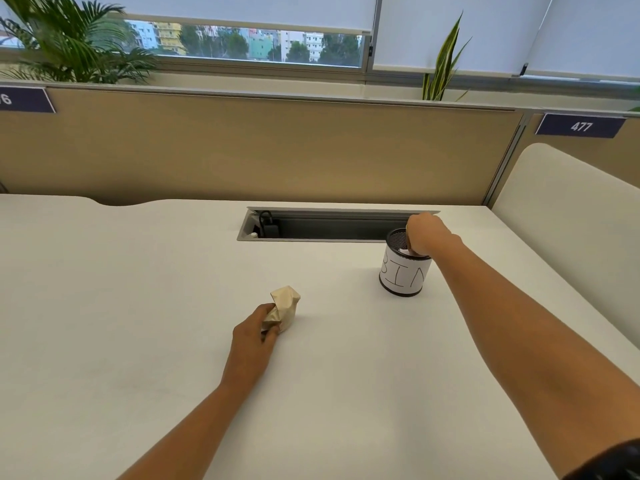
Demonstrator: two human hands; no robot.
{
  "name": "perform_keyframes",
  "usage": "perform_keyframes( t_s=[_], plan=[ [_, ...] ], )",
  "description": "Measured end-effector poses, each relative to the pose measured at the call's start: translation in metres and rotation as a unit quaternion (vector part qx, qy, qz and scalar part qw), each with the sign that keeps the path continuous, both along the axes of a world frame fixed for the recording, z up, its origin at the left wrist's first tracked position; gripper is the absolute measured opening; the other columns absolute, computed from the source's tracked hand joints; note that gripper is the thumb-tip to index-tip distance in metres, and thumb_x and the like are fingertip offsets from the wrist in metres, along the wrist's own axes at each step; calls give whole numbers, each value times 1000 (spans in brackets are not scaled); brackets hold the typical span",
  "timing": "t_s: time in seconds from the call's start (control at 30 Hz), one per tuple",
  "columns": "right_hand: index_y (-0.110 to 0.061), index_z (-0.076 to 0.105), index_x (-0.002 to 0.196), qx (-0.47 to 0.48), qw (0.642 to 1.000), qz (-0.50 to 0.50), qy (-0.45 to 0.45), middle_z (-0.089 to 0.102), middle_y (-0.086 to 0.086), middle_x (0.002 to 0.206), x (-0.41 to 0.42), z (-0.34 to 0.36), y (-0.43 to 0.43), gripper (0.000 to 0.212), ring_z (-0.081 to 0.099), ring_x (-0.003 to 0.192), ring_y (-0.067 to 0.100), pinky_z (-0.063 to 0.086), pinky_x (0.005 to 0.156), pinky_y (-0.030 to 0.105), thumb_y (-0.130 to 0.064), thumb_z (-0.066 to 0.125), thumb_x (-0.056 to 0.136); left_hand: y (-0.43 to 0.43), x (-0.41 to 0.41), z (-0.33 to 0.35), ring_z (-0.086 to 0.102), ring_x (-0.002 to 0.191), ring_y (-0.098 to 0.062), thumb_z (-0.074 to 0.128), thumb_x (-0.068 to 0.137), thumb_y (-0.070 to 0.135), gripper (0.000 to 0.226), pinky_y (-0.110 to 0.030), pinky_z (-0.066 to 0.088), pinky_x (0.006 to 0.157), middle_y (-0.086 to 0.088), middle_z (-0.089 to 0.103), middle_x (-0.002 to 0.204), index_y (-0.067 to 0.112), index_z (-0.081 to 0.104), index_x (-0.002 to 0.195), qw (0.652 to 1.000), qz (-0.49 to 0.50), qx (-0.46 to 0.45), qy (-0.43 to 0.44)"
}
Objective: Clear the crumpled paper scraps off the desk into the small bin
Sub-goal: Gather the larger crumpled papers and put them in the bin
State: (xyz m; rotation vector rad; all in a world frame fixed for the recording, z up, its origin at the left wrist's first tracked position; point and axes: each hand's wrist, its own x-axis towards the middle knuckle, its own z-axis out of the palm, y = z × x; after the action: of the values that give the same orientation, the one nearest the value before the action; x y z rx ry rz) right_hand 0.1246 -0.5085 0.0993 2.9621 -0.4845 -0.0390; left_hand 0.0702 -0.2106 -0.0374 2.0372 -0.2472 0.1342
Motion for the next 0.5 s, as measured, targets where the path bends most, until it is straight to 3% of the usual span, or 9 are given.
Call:
perform_keyframes(
  t_s=[0.23, 0.5],
  plan=[
    [3, 59, 114, 8, 1000, -8, 0, 63, 18, 118, 6, -13, -1, 26, 60, 109, 29, 49, 92, 33, -7, 50, 92, 0, 0, 0, 59, 89, -17, 53, 85, -3, 28, -27, 44, 80, 2, 61, 95, 9, 57, 110, 1000, 3, 5, -1],
    [1, 58, 115, 25, 999, -20, -27, 63, 18, 118, 8, -15, -4, 27, 58, 109, 29, 49, 91, 32, -8, 54, 91, -1, 0, 1, 59, 86, -11, 53, 85, -4, 29, -24, 43, 76, 3, 62, 92, 9, 58, 110, 1000, 0, 10, -7]
  ],
)
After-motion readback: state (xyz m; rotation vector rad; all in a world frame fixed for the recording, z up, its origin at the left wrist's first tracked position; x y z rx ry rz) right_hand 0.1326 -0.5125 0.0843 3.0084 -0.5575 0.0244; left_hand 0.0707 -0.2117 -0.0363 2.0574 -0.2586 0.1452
